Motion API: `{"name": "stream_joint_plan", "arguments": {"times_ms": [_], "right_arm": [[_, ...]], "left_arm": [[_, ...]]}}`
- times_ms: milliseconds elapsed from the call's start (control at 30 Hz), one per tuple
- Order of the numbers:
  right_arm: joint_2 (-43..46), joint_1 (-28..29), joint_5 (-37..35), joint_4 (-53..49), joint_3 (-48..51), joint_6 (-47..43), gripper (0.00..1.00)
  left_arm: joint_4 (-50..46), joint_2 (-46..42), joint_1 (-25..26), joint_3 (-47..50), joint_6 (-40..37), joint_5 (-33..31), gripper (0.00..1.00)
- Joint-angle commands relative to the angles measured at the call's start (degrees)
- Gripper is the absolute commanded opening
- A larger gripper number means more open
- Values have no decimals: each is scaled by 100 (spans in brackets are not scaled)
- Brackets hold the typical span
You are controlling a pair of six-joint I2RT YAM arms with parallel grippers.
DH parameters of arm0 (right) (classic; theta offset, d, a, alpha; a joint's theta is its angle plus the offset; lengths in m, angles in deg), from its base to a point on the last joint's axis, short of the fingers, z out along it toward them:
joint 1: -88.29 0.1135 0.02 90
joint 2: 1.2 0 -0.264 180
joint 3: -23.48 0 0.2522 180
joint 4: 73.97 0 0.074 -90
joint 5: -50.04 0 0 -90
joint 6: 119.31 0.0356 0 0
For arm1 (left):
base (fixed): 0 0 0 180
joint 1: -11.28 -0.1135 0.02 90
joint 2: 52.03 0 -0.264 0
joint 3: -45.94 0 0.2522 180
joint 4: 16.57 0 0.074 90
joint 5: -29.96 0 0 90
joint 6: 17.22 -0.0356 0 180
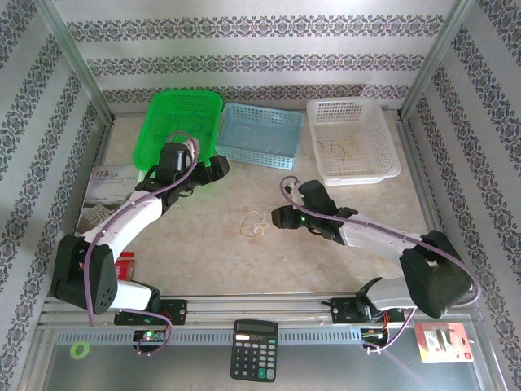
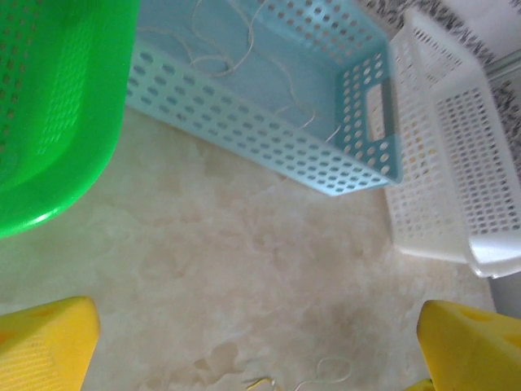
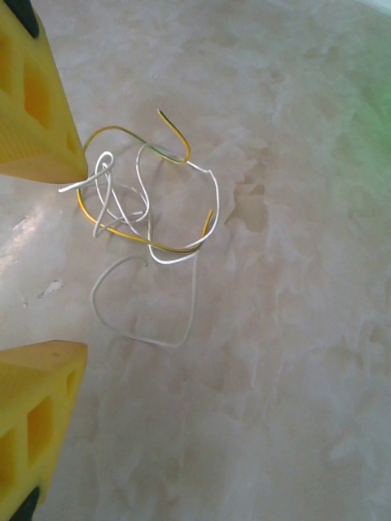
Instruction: Untangle the cables
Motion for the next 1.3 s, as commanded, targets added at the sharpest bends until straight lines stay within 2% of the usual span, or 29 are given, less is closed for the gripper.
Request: {"name": "stream_joint_plan", "arguments": {"times_ms": [0, 300, 633, 667, 700, 800, 867, 967, 1067, 1267], "right_arm": [[-345, 143, -329, -251, -322, -530, 52], [-1097, 338, -860, -333, -666, -807, 51], [-1604, 326, -929, -171, -968, -902, 48], [-1660, 326, -920, -153, -1006, -915, 46], [-1692, 312, -910, -159, -1037, -932, 39], [-1599, 301, -798, -288, -1080, -984, 11], [-1334, 294, -629, -426, -1055, -996, 0], [-820, 248, -111, -726, -1136, -1026, 0], [-398, 125, 801, -827, -1220, -1034, 0], [-37, -346, 2131, -403, -1281, -546, 0]], "left_arm": [[447, -194, 62, -155, 202, -35, 100], [554, -219, 59, -140, 296, 30, 100], [643, -262, 59, -118, 348, 48, 100], [648, -259, 57, -113, 349, 60, 100], [659, -261, 62, -121, 349, 62, 100], [639, -263, 53, -150, 349, 102, 100], [624, -281, 62, -167, 345, 143, 100], [604, -319, 57, -189, 329, 182, 100], [638, -329, 60, -214, 317, 272, 100], [871, -273, 55, -209, 325, 724, 100]]}}
